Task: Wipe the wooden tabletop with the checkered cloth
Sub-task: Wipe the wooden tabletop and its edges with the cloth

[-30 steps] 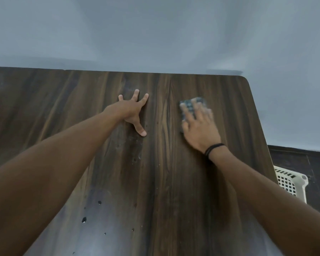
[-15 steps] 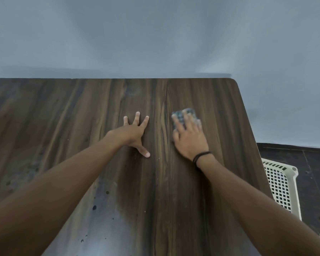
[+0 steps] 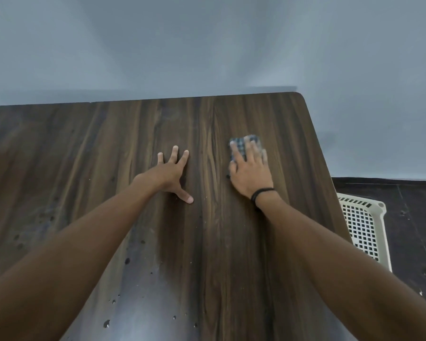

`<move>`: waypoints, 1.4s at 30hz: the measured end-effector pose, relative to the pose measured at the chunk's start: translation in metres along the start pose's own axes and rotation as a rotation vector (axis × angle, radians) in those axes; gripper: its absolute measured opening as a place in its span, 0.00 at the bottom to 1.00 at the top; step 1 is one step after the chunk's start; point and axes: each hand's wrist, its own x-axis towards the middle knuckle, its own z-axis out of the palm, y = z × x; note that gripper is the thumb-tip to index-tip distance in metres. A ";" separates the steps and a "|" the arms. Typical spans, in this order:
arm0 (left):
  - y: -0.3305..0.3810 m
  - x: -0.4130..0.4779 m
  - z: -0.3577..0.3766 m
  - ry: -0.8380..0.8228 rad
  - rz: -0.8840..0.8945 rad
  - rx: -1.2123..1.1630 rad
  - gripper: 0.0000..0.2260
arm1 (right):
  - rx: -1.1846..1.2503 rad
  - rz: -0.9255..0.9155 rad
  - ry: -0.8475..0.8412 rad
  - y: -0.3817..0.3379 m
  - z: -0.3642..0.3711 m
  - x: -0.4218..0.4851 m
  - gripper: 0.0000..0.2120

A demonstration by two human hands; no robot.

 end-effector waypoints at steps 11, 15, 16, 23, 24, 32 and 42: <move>0.003 0.004 -0.005 -0.011 -0.024 0.009 0.67 | -0.042 -0.307 -0.078 0.024 -0.004 -0.043 0.28; 0.003 0.005 -0.004 0.003 -0.029 0.007 0.67 | -0.006 0.055 0.032 0.014 -0.002 -0.042 0.29; 0.002 0.003 -0.003 0.009 -0.032 -0.005 0.67 | -0.022 -0.067 0.002 0.000 0.006 -0.056 0.28; 0.022 -0.033 0.031 -0.056 -0.015 -0.052 0.66 | -0.041 -0.023 -0.015 0.006 -0.001 -0.060 0.28; 0.025 -0.035 0.038 -0.045 -0.015 -0.034 0.67 | -0.058 -0.155 -0.058 -0.003 0.006 -0.076 0.28; 0.024 -0.037 0.043 -0.006 -0.023 -0.023 0.68 | -0.053 -0.158 -0.047 -0.013 0.010 -0.112 0.28; 0.028 -0.043 0.041 0.026 -0.035 -0.031 0.66 | -0.060 -0.429 -0.178 -0.005 0.006 -0.165 0.27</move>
